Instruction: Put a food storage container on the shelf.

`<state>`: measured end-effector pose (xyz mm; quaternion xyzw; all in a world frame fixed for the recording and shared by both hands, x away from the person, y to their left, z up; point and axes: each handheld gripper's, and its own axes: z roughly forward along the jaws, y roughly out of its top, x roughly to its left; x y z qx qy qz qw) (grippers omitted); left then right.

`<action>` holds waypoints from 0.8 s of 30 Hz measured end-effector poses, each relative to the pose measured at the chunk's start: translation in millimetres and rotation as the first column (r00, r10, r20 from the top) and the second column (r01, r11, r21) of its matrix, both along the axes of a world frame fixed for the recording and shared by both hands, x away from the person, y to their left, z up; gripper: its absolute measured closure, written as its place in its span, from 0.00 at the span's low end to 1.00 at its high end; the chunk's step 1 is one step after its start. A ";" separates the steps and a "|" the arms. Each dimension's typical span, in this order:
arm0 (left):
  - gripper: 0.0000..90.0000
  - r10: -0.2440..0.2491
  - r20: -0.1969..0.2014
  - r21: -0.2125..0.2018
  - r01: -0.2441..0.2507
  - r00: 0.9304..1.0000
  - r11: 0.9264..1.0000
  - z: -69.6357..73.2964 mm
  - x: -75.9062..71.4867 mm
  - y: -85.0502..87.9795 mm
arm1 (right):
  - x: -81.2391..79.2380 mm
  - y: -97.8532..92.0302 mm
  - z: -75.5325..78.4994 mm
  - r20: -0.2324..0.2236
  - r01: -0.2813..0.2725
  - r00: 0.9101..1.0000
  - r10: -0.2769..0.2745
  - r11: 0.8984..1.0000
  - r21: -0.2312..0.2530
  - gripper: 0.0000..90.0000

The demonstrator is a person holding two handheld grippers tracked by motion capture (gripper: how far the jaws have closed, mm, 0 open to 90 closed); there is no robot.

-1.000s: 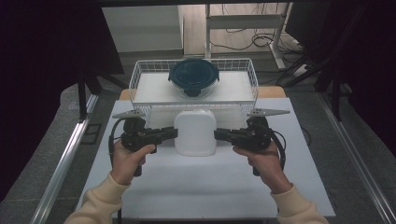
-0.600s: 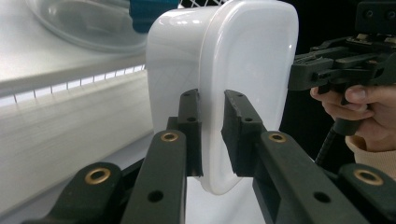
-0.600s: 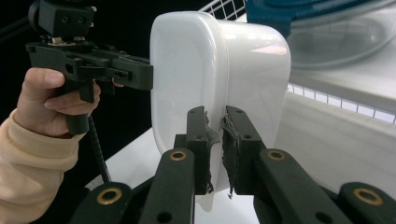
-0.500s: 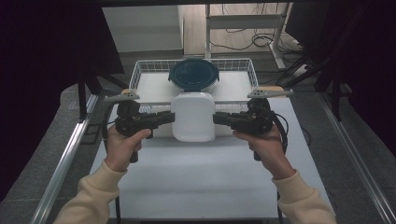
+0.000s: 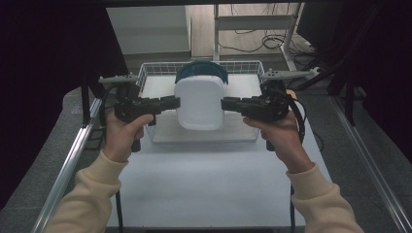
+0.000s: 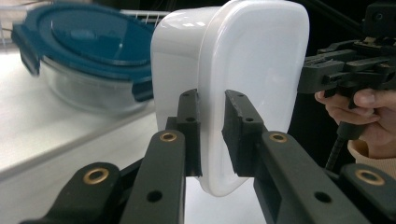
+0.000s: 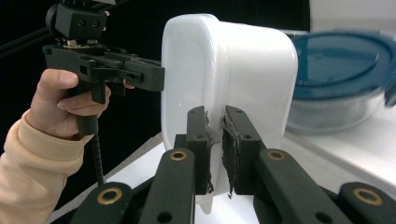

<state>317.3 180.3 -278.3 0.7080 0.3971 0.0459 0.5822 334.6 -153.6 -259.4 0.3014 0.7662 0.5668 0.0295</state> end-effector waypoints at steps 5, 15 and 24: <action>0.86 0.010 0.025 0.011 -0.011 1.000 1.000 15.8 4.6 -1.2 | 6.6 1.2 17.7 0.013 0.005 1.000 -0.005 1.000 -0.009 0.90; 0.86 0.014 0.030 0.000 -0.014 0.999 1.000 33.0 17.7 -0.7 | 17.1 2.6 38.3 0.018 0.013 1.000 -0.013 1.000 -0.017 0.90; 0.86 0.013 0.022 -0.016 -0.013 1.000 1.000 48.8 39.8 1.9 | 35.6 5.4 56.2 0.028 0.028 0.999 -0.028 0.999 -0.015 0.90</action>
